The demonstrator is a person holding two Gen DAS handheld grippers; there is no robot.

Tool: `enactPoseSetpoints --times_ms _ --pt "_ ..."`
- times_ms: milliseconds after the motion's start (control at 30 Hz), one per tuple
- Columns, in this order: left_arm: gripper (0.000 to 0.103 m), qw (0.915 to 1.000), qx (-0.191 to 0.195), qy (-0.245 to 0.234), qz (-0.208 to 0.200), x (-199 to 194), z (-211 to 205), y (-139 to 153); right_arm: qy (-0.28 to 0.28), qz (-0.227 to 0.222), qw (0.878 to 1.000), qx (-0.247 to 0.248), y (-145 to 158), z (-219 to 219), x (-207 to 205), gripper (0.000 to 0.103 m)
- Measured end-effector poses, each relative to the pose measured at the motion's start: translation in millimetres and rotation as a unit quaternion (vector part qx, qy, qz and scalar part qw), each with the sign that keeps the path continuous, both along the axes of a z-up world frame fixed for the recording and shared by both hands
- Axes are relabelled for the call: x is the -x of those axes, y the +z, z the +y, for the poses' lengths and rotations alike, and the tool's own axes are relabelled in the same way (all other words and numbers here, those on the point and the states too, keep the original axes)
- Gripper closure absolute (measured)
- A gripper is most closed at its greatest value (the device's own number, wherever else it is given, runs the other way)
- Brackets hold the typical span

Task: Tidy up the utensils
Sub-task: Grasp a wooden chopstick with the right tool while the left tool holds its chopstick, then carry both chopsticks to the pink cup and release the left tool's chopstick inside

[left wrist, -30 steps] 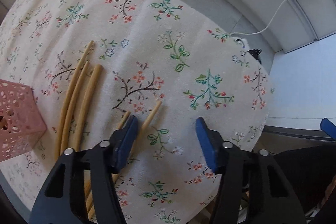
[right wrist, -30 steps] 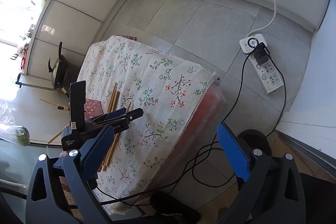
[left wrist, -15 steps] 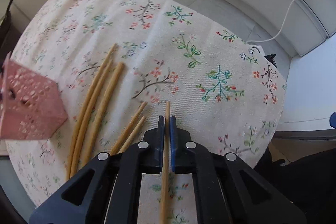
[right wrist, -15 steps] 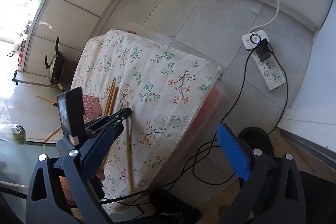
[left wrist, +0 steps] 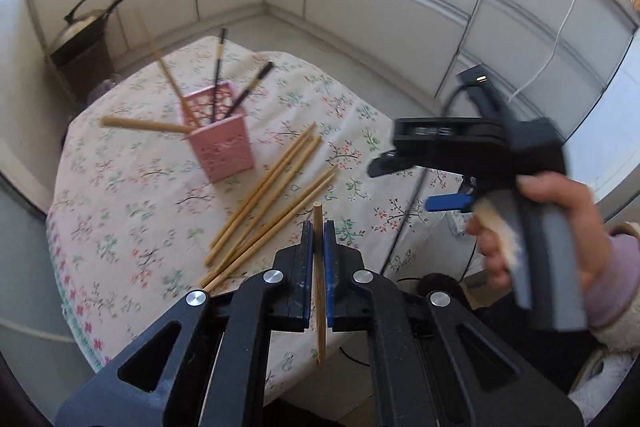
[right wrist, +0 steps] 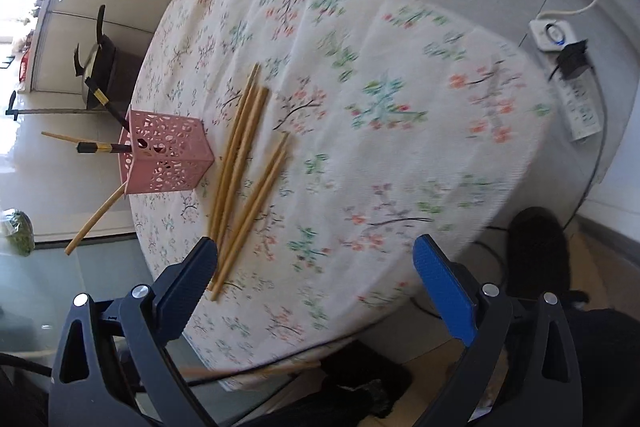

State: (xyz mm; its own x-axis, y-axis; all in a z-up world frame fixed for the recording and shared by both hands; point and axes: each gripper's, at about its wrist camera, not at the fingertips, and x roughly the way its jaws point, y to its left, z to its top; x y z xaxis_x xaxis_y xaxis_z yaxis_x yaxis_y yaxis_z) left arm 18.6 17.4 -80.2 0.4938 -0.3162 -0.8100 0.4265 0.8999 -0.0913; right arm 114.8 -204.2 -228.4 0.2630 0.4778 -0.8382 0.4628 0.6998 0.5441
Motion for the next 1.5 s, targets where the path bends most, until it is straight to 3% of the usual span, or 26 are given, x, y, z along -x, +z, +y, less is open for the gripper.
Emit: enactPoseSetpoints --times_ms 100,167,267,533,767,1000,1100,1233,1400,1500 --pt "0.099 0.9995 0.022 0.011 -0.02 8.9 24.1 14.0 -0.02 0.022 0.999 -0.018 -17.2 15.4 -16.6 0.03" --pt "0.099 0.9985 0.041 0.01 -0.036 15.0 33.2 24.0 -0.022 0.041 0.999 -0.02 -28.5 21.6 -27.3 0.063" --pt "0.099 0.9968 0.061 0.007 -0.052 26.5 46.0 34.0 -0.035 0.045 0.998 -0.004 -35.2 25.3 -40.5 0.077" --pt "0.099 0.9924 0.087 0.025 -0.084 30.3 68.6 48.2 -0.036 0.053 0.997 0.043 -39.5 35.4 -61.4 0.084" --pt "0.099 0.989 0.088 0.046 -0.11 34.7 79.8 54.3 -0.029 0.055 0.994 0.093 -36.9 53.6 -75.4 0.085" --pt "0.099 0.985 0.093 0.07 -0.128 38.7 88.8 60.8 -0.032 0.022 0.996 0.081 -39.0 48.2 -80.4 0.097" --pt "0.099 0.9826 0.099 0.082 -0.134 38.1 92.4 62.8 -0.038 -0.015 0.996 0.074 -29.3 33.1 -73.6 0.098" --pt "0.099 0.9802 0.101 0.096 -0.14 37.2 90.4 64.8 -0.013 -0.078 0.991 0.106 6.6 23.6 -57.8 0.098" --pt "0.099 0.9771 0.108 0.111 -0.146 35.1 82.4 69.3 0.035 -0.182 0.968 0.17 68.9 20.3 -26.0 0.098" --pt "0.099 0.9742 0.118 0.124 -0.147 32.8 77.4 71.9 0.053 -0.221 0.956 0.185 95.1 23.3 -11.2 0.098"
